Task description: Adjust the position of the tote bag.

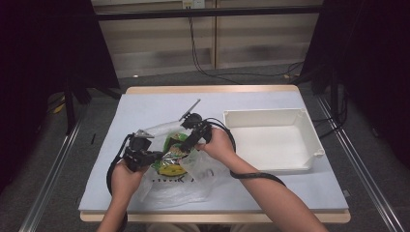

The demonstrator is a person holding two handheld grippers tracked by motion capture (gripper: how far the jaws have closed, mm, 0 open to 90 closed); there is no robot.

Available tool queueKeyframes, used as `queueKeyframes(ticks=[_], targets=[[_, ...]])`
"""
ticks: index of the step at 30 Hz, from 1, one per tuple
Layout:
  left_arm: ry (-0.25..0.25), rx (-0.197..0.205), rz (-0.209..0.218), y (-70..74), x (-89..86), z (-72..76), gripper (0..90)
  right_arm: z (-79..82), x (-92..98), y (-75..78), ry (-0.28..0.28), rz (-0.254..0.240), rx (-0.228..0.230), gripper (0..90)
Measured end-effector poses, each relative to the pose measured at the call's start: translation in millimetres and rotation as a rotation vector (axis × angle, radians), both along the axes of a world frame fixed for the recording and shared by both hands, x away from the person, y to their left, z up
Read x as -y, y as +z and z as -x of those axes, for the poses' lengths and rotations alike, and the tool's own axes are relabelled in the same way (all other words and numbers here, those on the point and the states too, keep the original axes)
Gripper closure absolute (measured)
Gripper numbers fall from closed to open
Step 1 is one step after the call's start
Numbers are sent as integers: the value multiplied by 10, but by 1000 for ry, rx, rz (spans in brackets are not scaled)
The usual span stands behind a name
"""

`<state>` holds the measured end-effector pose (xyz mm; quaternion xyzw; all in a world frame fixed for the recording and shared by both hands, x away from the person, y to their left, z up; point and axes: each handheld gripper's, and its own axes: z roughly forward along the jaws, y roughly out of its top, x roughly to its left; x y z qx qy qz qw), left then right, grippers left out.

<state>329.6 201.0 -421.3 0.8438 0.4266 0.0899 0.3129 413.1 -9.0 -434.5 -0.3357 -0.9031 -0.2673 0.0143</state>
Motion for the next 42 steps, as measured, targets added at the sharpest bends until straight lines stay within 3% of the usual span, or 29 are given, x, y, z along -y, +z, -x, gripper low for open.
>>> queueKeyframes(ticks=[1,4,5,6,7,8,9,11,12,13,14,16,18,20,23,25,27,29,31,35,40,42], targets=[[0,12,-4,-3,-9,-1,896,0,-7,-5,-5,7,-16,380],[2,14,-12,3,-28,-1,897,14,13,-3,2,4,-1,620],[2,11,-6,3,-31,-2,897,23,27,9,0,10,10,793],[2,11,-2,5,-35,-5,897,32,39,21,16,-1,7,900],[7,5,2,0,-30,-9,896,42,38,25,25,-19,-19,900],[18,-6,0,-14,-24,-19,895,51,26,27,24,-2,-23,900],[15,-28,-20,-27,-27,-34,888,60,16,25,34,25,0,900],[27,-32,-41,-65,-27,-46,834,68,17,15,34,27,9,900],[16,-60,-33,-76,-36,-68,783,74,26,19,27,19,8,898],[21,-75,-36,-81,-38,-94,662,82,34,27,22,13,6,887],[44,-65,-36,-80,-27,-108,556,89,44,35,18,12,10,876],[37,-61,-63,-74,28,-152,609,88,70,51,16,5,12,873],[27,-83,-53,-111,95,-233,548,82,92,59,18,8,25,858],[55,-63,-92,-180,154,-310,505,90,96,67,13,2,21,856],[80,-92,-84,-296,169,-408,466,112,93,61,13,2,25,853],[75,-112,-15,-314,154,-419,615,124,96,51,16,2,27,830],[51,-118,-45,-285,165,-414,787,127,100,39,16,7,29,801],[43,-136,-52,-263,173,-414,868,130,94,42,10,6,37,752],[26,-108,-60,-226,198,-369,887,130,90,42,3,6,39,689],[-4,-35,-20,-89,182,-239,886,124,100,41,16,-14,37,523],[-47,39,10,103,153,-91,888,101,109,39,15,-46,0,357],[-56,58,17,132,137,-60,892,85,118,33,16,-72,-35,352]])
